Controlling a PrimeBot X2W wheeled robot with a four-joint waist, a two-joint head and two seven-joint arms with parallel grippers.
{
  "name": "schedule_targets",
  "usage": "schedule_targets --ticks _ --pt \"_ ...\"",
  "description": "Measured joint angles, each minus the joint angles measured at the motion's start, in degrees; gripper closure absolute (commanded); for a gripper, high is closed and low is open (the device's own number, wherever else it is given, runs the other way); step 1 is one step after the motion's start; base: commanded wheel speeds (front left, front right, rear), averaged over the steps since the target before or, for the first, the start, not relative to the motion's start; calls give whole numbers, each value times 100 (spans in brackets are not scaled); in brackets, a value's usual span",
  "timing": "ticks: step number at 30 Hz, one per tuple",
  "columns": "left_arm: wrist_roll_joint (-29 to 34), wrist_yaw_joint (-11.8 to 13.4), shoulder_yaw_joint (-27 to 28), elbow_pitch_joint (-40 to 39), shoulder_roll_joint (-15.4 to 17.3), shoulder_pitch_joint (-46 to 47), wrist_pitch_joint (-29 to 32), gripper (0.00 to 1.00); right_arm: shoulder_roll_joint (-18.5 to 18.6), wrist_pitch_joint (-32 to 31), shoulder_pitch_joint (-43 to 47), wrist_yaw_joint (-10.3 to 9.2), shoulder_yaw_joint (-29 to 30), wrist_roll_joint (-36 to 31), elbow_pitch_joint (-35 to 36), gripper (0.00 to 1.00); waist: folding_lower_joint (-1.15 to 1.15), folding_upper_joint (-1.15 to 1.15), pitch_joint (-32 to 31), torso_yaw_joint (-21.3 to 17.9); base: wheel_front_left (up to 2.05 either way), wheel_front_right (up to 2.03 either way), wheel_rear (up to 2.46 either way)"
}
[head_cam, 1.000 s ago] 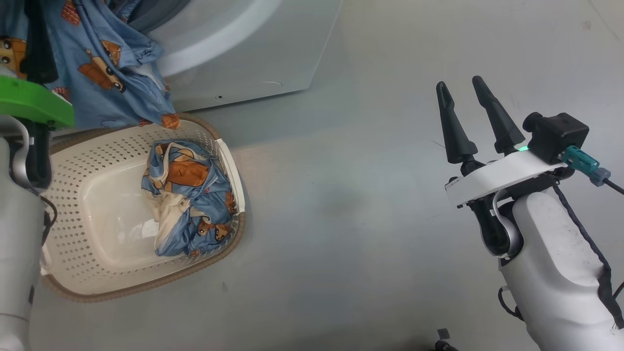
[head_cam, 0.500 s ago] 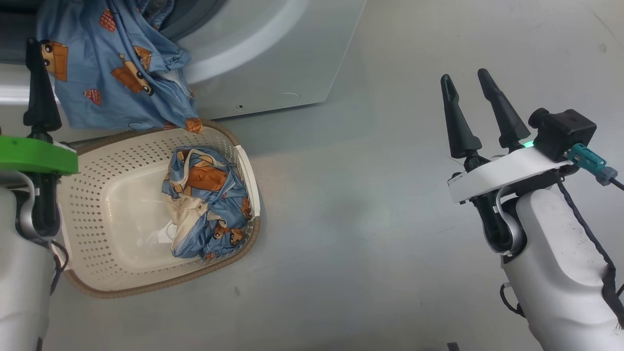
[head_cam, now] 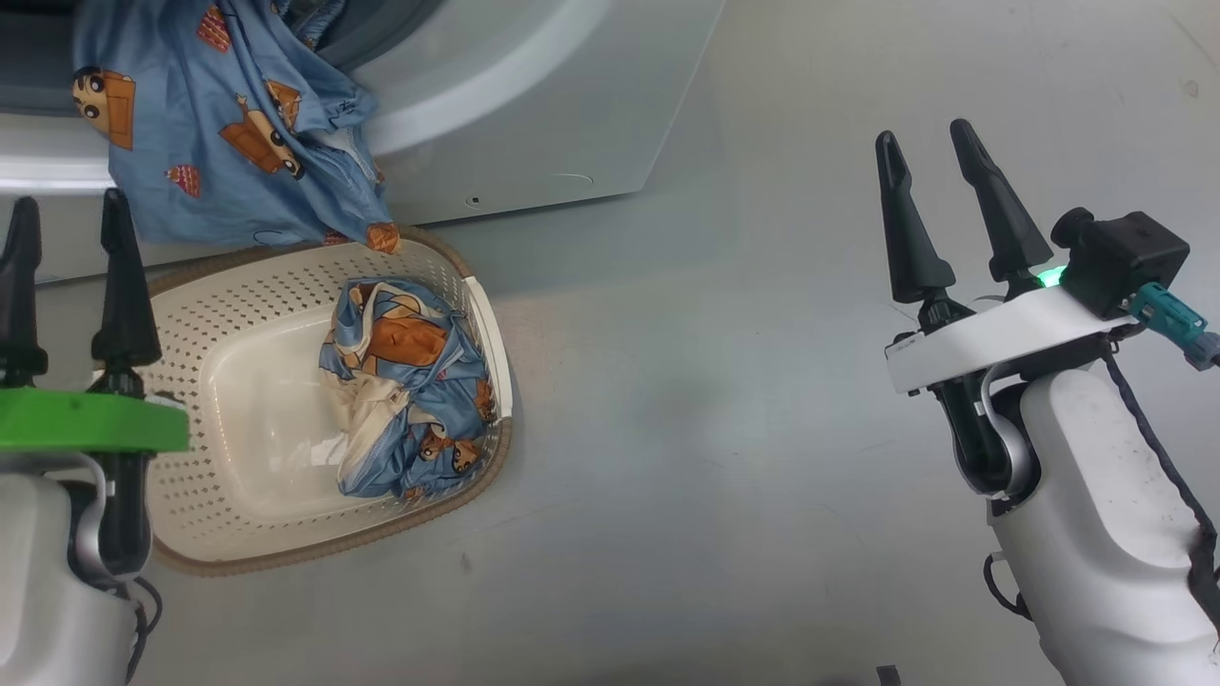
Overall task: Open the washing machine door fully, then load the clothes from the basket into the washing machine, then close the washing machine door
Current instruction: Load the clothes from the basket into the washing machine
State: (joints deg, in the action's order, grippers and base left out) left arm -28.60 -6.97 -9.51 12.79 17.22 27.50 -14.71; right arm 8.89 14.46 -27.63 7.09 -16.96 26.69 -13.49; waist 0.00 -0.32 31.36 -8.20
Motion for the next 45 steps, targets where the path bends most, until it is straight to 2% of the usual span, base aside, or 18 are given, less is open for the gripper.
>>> schedule_targets --ticks 7,20,26,31,45 --pt "89 1 18 -313 -83 -542 1 0 0 0 63 0 42 -48 65 0 0 0 16 -8 0 0 0" --pt "246 2 69 -600 -127 -856 0 0 -10 0 69 0 44 -92 109 0 0 0 22 -38 0 0 0" --pt "235 2 -75 -393 -108 -881 27 0 -42 0 70 0 7 -92 108 0 0 0 37 -86 0 0 0" --pt "233 2 -203 -76 -2 -797 313 0 -127 0 69 0 -126 -91 104 0 0 0 67 -176 0 0 0" --pt "125 0 -500 870 69 248 1054 0 -191 0 61 0 -130 -80 107 0 0 0 238 -534 0 0 0"
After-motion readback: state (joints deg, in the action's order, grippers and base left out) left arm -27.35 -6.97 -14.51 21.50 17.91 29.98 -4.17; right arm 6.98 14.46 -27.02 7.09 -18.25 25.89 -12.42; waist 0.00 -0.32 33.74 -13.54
